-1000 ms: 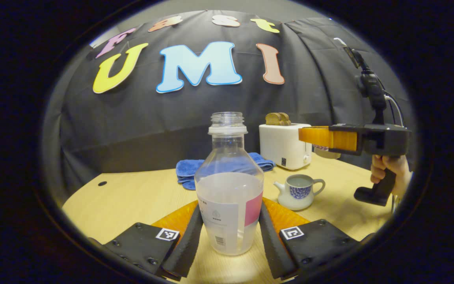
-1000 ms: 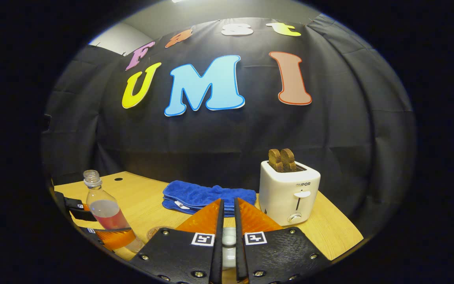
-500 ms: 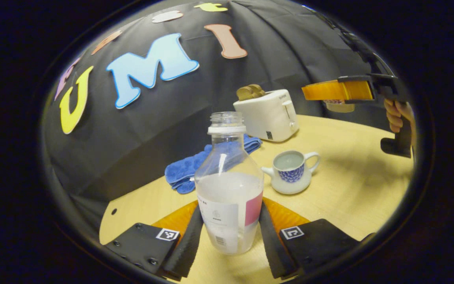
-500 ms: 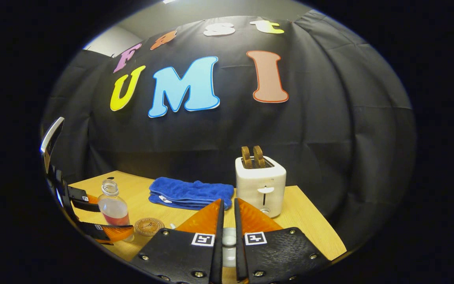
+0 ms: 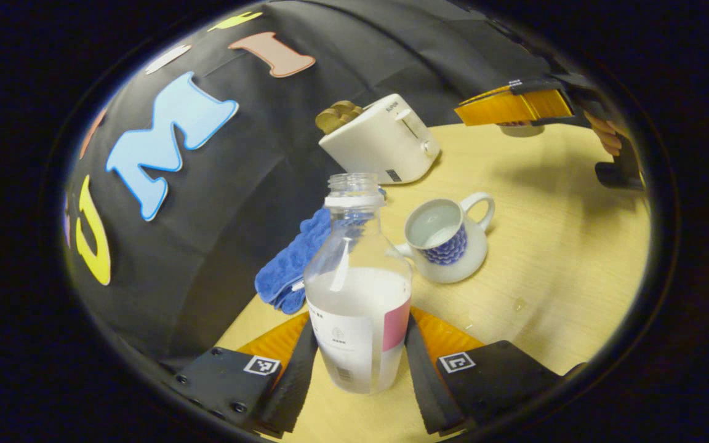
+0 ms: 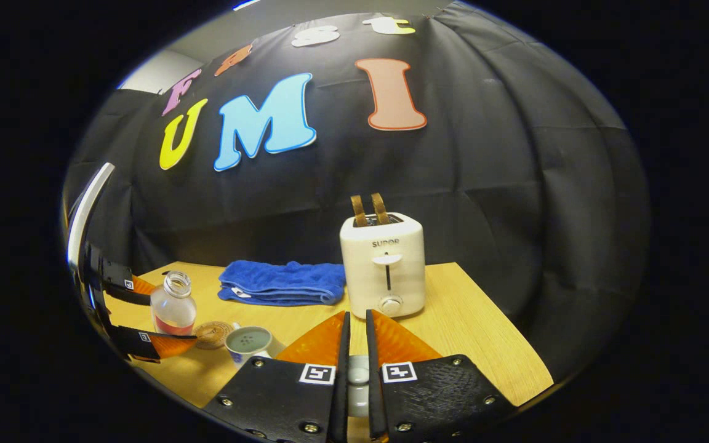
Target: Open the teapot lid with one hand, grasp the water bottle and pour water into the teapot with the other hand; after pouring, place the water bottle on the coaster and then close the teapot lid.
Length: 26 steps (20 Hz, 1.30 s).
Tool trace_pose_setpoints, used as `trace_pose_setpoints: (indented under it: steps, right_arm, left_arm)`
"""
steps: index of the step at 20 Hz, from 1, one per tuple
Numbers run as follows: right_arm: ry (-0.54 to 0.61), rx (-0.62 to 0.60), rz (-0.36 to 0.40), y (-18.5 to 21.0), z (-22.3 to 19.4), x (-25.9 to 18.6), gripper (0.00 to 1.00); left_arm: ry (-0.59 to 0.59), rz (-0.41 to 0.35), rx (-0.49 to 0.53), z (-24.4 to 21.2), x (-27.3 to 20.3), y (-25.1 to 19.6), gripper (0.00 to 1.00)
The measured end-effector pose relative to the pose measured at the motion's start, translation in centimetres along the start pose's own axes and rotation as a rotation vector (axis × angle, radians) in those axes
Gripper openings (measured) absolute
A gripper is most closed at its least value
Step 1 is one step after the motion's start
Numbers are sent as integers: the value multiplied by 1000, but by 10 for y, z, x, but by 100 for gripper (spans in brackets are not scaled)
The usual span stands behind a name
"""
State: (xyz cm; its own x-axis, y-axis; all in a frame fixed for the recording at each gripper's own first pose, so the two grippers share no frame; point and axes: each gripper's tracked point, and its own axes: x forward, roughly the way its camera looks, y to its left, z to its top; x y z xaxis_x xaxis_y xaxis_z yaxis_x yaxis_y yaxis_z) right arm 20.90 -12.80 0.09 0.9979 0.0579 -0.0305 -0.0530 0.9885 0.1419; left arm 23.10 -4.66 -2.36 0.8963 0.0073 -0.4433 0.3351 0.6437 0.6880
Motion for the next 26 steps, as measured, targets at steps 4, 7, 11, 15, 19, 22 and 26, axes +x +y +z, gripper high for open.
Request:
trace_pose_setpoints:
  steps: [4, 7, 11, 15, 19, 22, 26]
  right_arm:
    - [8, -3, -26, -17, -9, 3, 13]
    - [19, -21, -56, -27, -17, 6, 13]
    - [20, -14, -73, -33, -16, 5, 13]
    - [8, -20, -72, -31, -12, 3, 13]
    - [16, -25, -63, -29, -15, 3, 13]
    - [5, -21, -63, -29, -9, 2, 13]
    - [3, -7, -62, -31, -9, 1, 13]
  left_arm:
    - [42, 1, 152, 6, 10, 6, 84]
    - [86, -4, 257, 1, 15, 12, 84]
    - [148, 7, 403, -6, 23, 23, 84]
    - [174, 5, 533, -3, 23, 28, 84]
    - [207, 7, 642, 0, 32, 28, 84]
    - [223, 26, 740, 7, 33, 33, 84]
    - [230, 60, 878, 21, 32, 42, 84]
